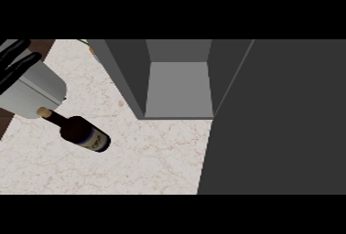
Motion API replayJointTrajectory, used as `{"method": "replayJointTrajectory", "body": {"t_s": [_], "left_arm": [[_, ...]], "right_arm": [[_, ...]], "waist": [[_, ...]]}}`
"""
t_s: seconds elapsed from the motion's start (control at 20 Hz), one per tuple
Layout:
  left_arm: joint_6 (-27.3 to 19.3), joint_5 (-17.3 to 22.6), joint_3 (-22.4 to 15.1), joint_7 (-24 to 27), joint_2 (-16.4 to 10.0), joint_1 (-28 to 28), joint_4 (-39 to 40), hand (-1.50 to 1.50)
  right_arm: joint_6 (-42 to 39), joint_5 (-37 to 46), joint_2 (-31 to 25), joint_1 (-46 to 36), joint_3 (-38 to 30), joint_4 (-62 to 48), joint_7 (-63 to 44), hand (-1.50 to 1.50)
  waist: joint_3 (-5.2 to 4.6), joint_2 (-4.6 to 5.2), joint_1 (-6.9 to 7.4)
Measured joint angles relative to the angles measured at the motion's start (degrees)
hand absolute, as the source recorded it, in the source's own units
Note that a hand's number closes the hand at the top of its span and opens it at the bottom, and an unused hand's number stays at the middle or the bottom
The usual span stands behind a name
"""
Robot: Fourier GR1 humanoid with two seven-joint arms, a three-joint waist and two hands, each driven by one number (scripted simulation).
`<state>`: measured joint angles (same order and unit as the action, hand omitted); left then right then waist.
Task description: Pick up the wine, place it into the cabinet and close the cabinet
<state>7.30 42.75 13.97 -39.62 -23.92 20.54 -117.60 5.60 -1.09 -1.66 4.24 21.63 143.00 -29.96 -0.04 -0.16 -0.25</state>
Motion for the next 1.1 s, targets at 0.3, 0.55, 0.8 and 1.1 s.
{"method": "replayJointTrajectory", "body": {"t_s": [0.3,0.55,0.8,1.1], "left_arm": [[0.1,-2.5,-0.5,0.5,0.1,-0.4,1.8,-1.5],[1.8,-3.0,-0.3,1.8,0.8,-1.9,3.1,-1.5],[3.5,-6.1,-1.6,4.5,1.8,-2.0,7.1,-1.5],[7.5,-8.8,-1.8,9.4,2.9,-4.4,11.4,-1.5]], "right_arm": [[2.5,1.0,-1.3,-1.9,2.6,0.3,-2.6,-1.5],[4.5,1.6,-2.0,-2.7,3.2,0.4,-2.9,-1.5],[6.6,2.2,-2.9,-4.5,4.3,0.6,-4.5,-1.5],[8.5,2.9,-4.6,-5.8,5.3,0.7,-5.4,-1.5]], "waist": [[-0.02,-0.06,-0.36],[-0.01,-0.05,-0.36],[-0.03,-0.02,-0.59],[-0.05,-0.03,-0.67]]}}
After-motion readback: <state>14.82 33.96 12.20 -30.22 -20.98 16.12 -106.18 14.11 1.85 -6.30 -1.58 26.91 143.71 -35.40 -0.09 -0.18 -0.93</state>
